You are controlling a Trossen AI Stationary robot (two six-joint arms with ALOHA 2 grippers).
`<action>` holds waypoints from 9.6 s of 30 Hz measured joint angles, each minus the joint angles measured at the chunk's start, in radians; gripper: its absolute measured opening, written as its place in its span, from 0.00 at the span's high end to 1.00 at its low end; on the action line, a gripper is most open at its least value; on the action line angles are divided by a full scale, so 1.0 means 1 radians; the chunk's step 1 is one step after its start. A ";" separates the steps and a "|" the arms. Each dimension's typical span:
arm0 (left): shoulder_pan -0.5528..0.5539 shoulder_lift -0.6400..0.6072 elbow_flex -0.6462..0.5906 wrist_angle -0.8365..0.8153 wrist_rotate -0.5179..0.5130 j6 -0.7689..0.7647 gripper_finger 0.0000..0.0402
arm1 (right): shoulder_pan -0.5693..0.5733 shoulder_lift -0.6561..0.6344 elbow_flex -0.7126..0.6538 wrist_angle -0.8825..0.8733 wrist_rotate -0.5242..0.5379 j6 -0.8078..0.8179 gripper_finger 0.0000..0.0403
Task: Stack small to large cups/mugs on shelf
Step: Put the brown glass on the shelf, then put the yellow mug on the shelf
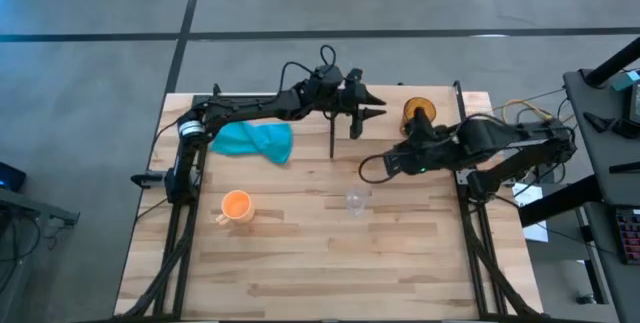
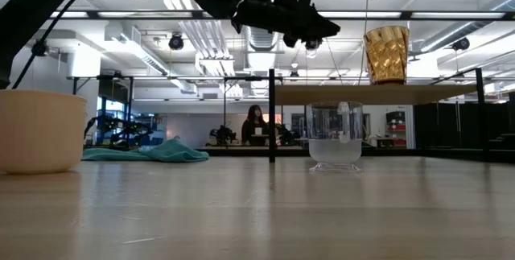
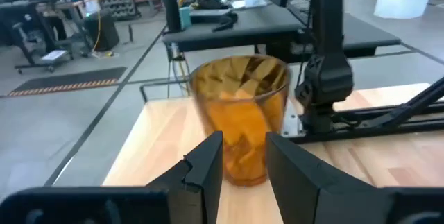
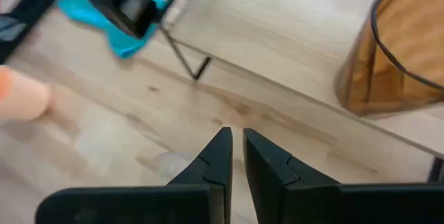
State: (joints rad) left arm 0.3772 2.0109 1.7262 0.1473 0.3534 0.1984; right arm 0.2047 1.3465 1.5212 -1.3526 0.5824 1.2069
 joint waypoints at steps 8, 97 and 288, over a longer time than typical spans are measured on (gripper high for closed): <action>0.032 -0.001 -0.004 -0.002 -0.004 -0.006 0.76 | -0.002 0.012 -0.081 0.005 0.077 0.106 0.92; 0.089 0.004 -0.014 0.051 0.002 -0.004 0.76 | -0.214 0.015 -0.222 -0.201 0.197 0.139 0.92; -0.186 -0.677 -0.116 -1.719 -0.296 -0.403 0.76 | -0.189 0.134 -0.092 0.191 -0.515 -0.488 0.75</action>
State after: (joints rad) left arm 0.1917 1.3342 1.6105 -1.5720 0.0578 -0.2043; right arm 0.0160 1.4807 1.4292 -1.1621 0.0675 0.7188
